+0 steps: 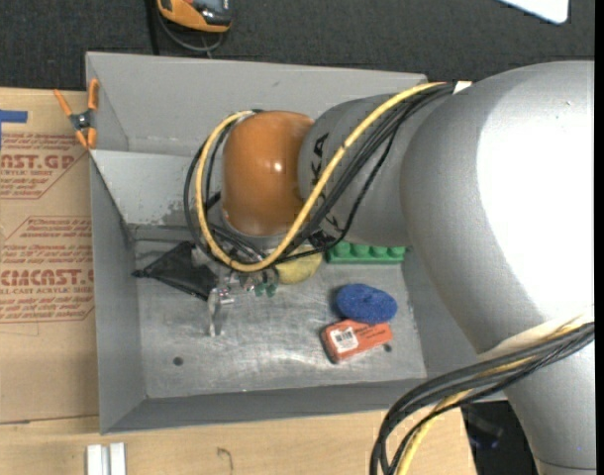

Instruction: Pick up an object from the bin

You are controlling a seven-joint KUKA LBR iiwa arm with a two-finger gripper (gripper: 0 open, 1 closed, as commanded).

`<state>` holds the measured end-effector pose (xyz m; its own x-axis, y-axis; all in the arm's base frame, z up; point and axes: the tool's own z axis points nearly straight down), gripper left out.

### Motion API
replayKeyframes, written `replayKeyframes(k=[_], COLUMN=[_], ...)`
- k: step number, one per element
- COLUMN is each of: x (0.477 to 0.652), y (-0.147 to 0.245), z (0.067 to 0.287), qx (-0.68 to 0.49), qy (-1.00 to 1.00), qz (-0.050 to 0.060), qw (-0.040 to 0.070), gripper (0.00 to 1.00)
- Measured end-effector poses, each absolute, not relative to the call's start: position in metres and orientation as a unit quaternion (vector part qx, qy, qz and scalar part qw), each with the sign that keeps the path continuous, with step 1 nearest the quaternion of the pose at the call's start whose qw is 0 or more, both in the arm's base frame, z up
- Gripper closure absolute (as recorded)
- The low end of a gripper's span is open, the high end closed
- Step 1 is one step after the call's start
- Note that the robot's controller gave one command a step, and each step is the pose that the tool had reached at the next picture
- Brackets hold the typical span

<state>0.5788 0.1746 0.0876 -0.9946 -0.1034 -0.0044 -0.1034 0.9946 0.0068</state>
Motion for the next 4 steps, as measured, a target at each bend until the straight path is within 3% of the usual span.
replayKeyframes(k=[1, 2, 3, 4], x=[0.588, 0.591, 0.588, 0.588], y=[0.159, 0.173, 0.194, 0.193], z=[0.076, 0.072, 0.078, 0.078], qx=[-0.052, -0.115, 0.007, 0.007], qy=[0.999, 0.993, 1.0, 1.0], qz=[-0.001, 0.0, 0.001, 0.001], qw=[0.0, 0.001, 0.001, 0.001], gripper=[0.0, 0.0, 1.0, 1.0])
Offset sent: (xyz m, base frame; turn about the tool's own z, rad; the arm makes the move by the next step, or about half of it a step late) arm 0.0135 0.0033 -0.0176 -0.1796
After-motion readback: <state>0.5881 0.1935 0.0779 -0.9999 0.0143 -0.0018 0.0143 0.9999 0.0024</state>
